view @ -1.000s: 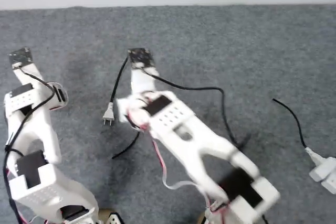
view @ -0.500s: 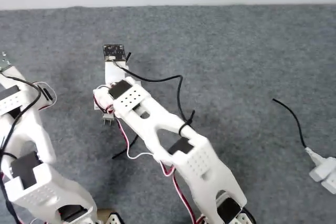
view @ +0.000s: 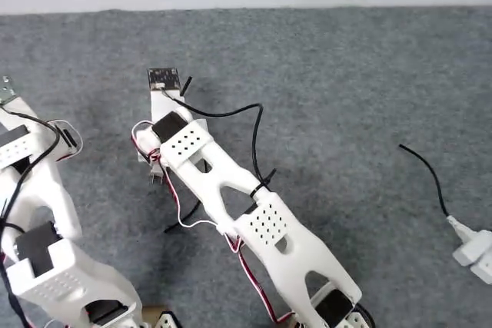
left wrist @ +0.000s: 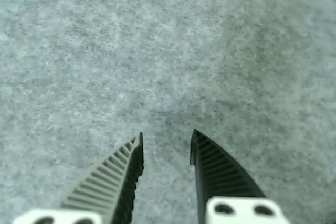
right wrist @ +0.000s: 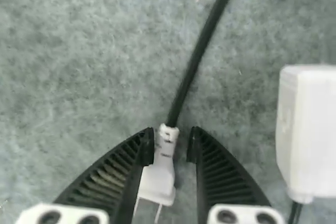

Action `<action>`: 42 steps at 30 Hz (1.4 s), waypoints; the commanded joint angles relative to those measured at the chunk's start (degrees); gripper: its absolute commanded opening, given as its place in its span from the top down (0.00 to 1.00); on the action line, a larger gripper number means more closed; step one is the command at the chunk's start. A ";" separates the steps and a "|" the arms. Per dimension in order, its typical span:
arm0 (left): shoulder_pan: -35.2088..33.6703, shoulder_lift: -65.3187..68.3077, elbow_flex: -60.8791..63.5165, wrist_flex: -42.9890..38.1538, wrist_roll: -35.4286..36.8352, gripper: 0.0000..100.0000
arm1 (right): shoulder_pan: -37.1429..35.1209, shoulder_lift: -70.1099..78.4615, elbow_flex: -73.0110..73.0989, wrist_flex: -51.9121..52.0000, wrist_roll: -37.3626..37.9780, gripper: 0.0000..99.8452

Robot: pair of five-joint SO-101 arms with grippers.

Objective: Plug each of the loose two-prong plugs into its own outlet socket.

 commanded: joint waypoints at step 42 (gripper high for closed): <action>12.92 1.32 0.22 0.44 -5.71 0.86 | 17.36 -62.55 37.89 23.25 26.90 0.99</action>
